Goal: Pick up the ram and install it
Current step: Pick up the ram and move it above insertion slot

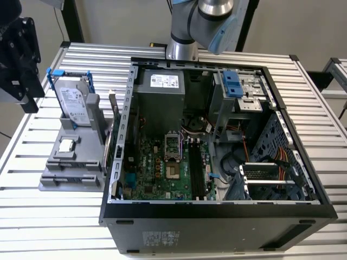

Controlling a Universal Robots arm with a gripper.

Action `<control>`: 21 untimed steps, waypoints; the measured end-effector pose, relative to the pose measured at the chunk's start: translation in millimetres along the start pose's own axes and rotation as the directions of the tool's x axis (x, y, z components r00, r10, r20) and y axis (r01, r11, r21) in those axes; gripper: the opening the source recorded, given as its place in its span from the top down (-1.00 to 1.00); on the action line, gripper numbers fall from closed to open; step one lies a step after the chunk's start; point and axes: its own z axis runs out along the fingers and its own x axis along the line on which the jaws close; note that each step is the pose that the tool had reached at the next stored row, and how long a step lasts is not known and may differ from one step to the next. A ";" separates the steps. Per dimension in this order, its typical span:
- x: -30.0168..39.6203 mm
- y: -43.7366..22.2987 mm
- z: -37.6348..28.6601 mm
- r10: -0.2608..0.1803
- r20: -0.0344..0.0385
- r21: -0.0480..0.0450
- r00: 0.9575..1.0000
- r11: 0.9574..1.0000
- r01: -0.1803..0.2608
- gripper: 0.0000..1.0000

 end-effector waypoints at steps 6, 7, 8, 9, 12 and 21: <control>0.0 0.1 0.2 0.000 0.000 0.000 1.000 1.000 0.000 -1.00; 0.0 0.0 0.3 0.000 0.000 0.000 1.000 1.000 0.000 -1.00; 0.0 0.0 0.6 0.000 0.000 0.000 1.000 1.000 0.000 -1.00; 0.0 0.0 1.1 0.000 0.000 0.000 1.000 1.000 0.000 -1.00; 0.0 -0.1 3.5 0.000 0.000 0.000 1.000 1.000 0.000 -1.00; 0.0 -0.1 8.0 0.000 0.000 0.000 1.000 1.000 0.000 -1.00</control>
